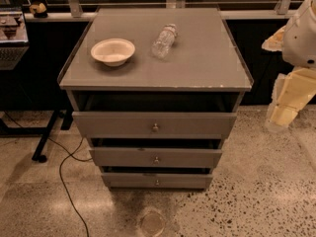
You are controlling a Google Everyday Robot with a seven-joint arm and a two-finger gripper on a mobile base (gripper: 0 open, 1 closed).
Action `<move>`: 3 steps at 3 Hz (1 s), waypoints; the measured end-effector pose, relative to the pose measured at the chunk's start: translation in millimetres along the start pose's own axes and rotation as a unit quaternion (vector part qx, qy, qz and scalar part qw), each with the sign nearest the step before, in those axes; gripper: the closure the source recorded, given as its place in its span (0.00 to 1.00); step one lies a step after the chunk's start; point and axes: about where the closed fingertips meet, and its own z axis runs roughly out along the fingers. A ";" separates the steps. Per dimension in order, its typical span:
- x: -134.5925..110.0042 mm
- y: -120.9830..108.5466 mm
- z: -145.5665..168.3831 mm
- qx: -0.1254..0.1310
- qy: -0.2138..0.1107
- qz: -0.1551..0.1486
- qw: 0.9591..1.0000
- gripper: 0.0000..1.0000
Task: Open top drawer
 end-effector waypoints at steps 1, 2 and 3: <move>-0.5 0.1 1.5 0.004 -0.008 0.001 1.000 0.00; -1.2 1.9 24.8 0.007 -0.042 0.030 0.999 0.00; -7.7 -7.1 53.9 0.025 -0.100 0.085 0.991 0.00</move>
Offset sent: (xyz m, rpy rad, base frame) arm 0.0297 0.0110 -0.0543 0.2234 -0.0967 -0.1042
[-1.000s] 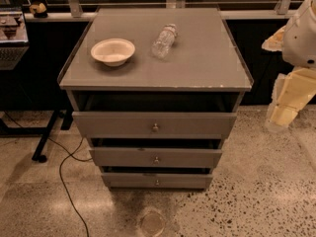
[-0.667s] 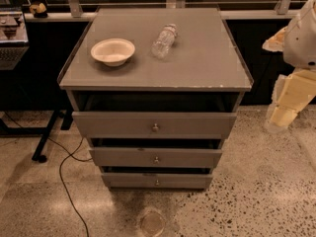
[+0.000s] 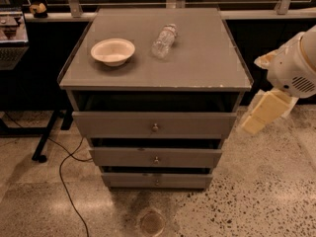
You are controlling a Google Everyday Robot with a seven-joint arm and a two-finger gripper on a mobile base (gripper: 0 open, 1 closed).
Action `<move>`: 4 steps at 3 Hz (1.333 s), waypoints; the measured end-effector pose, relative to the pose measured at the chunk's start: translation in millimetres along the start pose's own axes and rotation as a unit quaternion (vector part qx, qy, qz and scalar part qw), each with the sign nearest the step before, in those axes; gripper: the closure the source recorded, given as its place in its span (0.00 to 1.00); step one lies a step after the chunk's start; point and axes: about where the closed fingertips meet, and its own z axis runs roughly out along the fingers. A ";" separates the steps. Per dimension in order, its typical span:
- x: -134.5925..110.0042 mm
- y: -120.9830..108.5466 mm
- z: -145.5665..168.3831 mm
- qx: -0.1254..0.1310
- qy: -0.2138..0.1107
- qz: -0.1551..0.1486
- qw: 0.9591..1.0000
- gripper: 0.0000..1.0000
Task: Open top drawer
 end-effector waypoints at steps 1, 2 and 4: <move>-7.9 -20.5 24.2 0.027 -0.049 0.078 0.995 0.00; -11.9 -37.4 47.5 0.038 -0.079 0.165 0.982 0.00; -14.3 -38.8 44.5 0.042 -0.082 0.174 0.980 0.19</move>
Offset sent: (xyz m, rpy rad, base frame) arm 0.0881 0.0080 -0.0496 0.3915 -0.0106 -0.4751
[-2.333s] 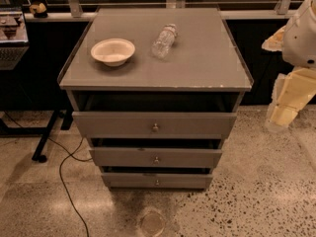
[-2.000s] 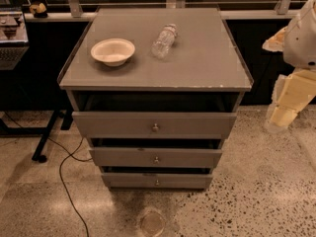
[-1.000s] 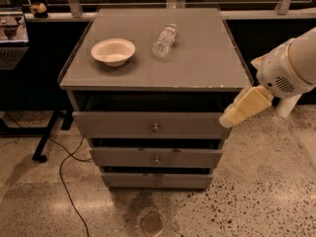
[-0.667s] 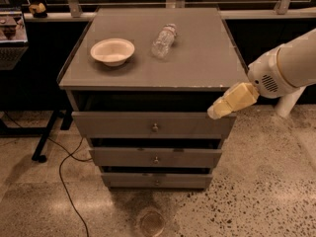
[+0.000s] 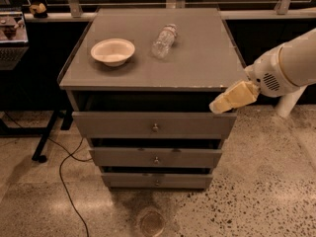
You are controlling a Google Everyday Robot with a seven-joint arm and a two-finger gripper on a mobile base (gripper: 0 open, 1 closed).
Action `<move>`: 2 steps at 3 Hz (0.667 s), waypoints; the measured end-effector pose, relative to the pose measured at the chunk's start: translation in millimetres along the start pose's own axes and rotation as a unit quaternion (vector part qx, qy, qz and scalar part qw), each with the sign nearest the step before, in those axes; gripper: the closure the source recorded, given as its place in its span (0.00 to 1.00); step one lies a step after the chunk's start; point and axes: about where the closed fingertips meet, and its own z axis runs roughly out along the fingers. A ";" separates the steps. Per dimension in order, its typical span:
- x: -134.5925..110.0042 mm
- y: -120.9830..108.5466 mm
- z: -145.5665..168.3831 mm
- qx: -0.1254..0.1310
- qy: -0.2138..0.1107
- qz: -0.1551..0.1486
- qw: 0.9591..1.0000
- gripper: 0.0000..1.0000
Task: Open top drawer
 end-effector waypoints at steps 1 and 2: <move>0.0 0.0 0.0 0.000 0.000 0.000 1.000 0.42; 0.0 0.0 0.0 0.000 0.000 0.000 1.000 0.65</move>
Offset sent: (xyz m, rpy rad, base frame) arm 0.0000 0.0000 0.0000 0.0000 0.0000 0.0000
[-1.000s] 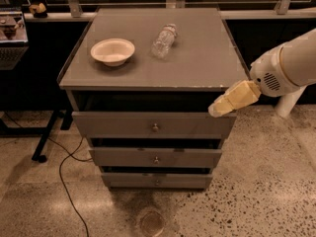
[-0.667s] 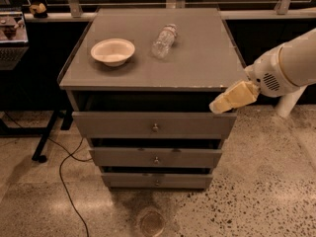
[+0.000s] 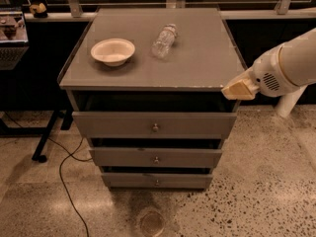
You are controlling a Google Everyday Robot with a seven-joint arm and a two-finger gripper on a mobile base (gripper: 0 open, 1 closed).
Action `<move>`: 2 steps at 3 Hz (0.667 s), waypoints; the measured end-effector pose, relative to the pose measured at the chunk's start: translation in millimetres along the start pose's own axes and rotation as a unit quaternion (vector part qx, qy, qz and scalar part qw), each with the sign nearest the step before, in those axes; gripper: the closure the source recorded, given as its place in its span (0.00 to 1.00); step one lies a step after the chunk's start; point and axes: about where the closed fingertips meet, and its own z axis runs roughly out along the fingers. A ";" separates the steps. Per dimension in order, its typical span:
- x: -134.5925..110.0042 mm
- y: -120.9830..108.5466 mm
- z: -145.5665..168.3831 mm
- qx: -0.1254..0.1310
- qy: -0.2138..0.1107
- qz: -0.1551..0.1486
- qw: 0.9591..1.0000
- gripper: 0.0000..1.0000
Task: Open top drawer
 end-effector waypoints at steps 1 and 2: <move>0.0 0.0 0.0 0.000 0.000 0.000 1.000 0.88; 1.6 0.4 3.2 0.021 -0.020 0.010 1.000 1.00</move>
Offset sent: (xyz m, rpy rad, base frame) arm 0.0030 -0.0018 -0.0159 0.0595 -0.1519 -0.1312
